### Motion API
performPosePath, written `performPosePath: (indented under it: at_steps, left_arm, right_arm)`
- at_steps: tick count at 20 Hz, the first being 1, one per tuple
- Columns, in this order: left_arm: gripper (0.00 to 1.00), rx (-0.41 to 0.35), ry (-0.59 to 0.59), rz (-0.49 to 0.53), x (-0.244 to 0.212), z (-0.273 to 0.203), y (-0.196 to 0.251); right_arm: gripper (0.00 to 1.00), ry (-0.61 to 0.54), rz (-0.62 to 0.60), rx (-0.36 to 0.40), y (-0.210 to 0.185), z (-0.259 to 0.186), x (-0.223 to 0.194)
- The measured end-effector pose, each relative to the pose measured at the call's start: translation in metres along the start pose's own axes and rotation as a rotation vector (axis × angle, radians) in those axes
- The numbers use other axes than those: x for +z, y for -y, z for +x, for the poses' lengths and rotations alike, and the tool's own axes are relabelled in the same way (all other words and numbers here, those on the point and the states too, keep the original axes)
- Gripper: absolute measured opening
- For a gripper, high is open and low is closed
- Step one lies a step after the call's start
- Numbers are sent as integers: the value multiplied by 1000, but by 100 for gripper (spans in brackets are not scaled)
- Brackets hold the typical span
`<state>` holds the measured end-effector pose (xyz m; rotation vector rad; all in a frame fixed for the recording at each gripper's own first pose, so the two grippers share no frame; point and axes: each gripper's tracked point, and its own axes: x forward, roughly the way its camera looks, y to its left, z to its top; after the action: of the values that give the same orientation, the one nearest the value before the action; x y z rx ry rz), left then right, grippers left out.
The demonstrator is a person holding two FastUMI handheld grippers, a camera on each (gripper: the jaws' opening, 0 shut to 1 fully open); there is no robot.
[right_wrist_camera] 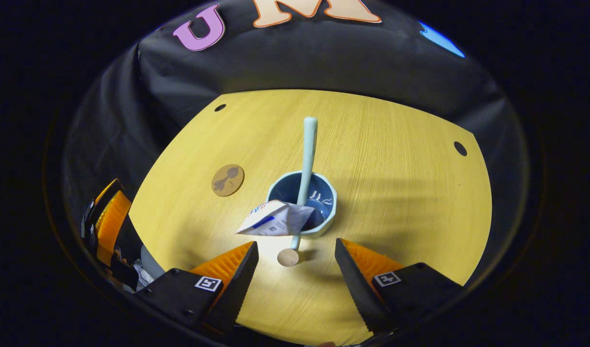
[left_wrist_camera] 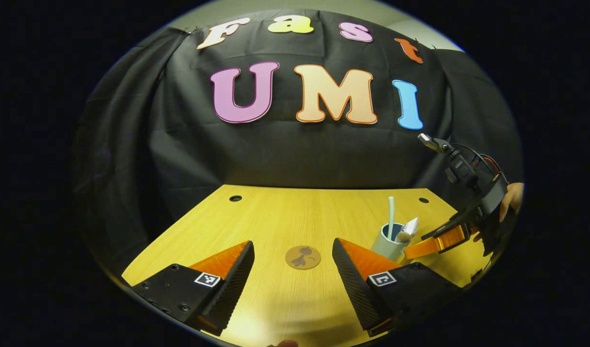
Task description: Put the toothbrush and toothpaste on the desktop into the cup, then pick up the cup and place it on the coaster on the desktop.
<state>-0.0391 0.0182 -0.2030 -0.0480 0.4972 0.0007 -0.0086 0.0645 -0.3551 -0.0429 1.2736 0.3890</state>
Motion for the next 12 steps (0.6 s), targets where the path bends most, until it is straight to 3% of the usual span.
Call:
performPosePath:
  at_steps: [2, 6, 7, 8, 12]
  left_arm:
    - [95, 4, -2, -6, -1, 0, -8]
    - [95, 17, -6, -7, -4, -1, -25]
    - [95, 15, -8, -9, -6, -1, -28]
    - [95, 18, -9, -10, -6, -1, -32]
    - [95, 29, -17, -6, -9, 1, -48]
  right_arm:
    - [98, -39, 2, -15, -2, 10, -3]
    - [94, -100, 7, -46, -3, 31, -6]
    - [98, -108, 9, -54, -4, 36, -4]
    - [94, -118, 10, -72, -1, 41, -5]
    - [100, -159, 18, -101, 3, 53, -7]
